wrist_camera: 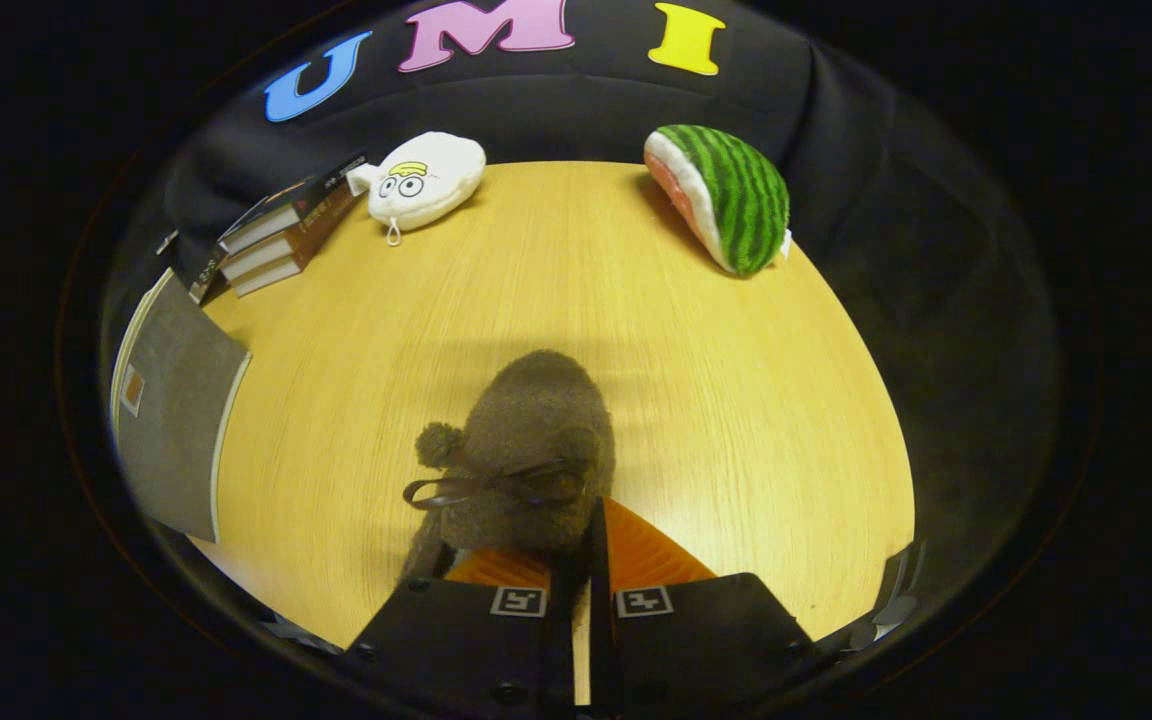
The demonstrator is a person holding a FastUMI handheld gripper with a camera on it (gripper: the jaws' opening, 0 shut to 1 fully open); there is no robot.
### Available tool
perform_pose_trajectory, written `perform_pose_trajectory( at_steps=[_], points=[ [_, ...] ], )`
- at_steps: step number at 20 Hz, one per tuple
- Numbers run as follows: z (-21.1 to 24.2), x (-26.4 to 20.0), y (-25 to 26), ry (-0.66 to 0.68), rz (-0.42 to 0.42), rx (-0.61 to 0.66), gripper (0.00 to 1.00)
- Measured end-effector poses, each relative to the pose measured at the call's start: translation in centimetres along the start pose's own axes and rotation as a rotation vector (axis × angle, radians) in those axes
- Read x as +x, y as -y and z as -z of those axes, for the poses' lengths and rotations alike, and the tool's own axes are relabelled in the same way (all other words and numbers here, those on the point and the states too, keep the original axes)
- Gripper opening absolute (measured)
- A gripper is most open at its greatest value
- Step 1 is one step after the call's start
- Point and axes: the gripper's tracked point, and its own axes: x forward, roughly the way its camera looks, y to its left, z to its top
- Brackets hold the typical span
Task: Open the storage box then place both shoes into the box .Put the left shoe in first, then the right shoe, with the right side of both shoes facing outward in a uniform manner.
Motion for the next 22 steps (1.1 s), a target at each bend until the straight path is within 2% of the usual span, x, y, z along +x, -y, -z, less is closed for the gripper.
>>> perform_pose_trajectory(
  at_steps=[2,8,15,22],
  points=[
    [-0.7,-1.2,-0.9,0.007,-0.018,0.041,0.06],
    [-5.3,-7.9,-6.1,0.068,-0.076,0.113,0.06],
    [-10.9,-14.5,-19.1,0.112,-0.267,0.212,0.06],
    [-11.2,-17.1,-31.3,0.080,-0.365,0.161,0.06]
  ],
)
